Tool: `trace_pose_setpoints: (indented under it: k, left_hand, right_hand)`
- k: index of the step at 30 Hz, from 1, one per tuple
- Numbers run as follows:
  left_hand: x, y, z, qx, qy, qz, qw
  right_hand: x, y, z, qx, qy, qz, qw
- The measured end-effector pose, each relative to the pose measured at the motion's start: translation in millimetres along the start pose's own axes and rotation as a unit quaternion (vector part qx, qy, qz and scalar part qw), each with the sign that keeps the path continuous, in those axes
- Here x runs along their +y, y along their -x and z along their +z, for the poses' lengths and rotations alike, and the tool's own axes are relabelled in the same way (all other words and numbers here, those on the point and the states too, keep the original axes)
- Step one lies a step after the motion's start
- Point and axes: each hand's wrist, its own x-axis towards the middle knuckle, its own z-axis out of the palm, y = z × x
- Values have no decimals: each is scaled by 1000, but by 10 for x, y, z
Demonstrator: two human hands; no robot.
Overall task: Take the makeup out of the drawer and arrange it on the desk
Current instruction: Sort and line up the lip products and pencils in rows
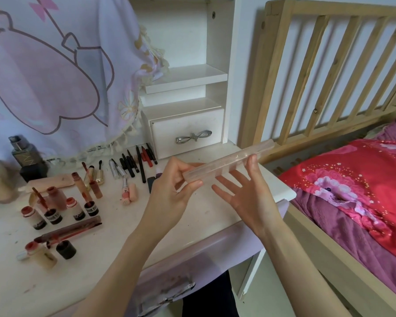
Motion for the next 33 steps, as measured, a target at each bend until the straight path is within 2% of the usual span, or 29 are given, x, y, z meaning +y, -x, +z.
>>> trace_pose_setpoints:
  k: [2,5,9,12,17,25,29,33]
  left_hand:
    - [-2,-10,-37,-25,-28,-16,999]
    - [17,-9,-94,-84,-114,6,990]
    - [117,-3,-117,-172,-94,13,981]
    - [174,-52,-63,-165,-86,12,983]
    - [191,-106,-38,-177,-88,22,980]
    - [189,-228,-78,-192,-110,23,975]
    - [161,-474,-158,-166,-124,-6,978]
    - [75,-869,-223,-112,-185,-30,976]
  right_hand:
    - [19,-9,19,5,-7,-30,1000]
    - [34,-5,15,9,-3,-57,998]
    - [47,17,-7,-4,86,-80,993]
    - [96,17,12,-8,146,-87,985]
    - [111,15,10,-49,158,-106,980]
    - [66,-48,20,-22,176,-101,979]
    - [-10,-157,9,-54,153,-87,983]
    - [-26,-245,-76,-100,51,-30,993]
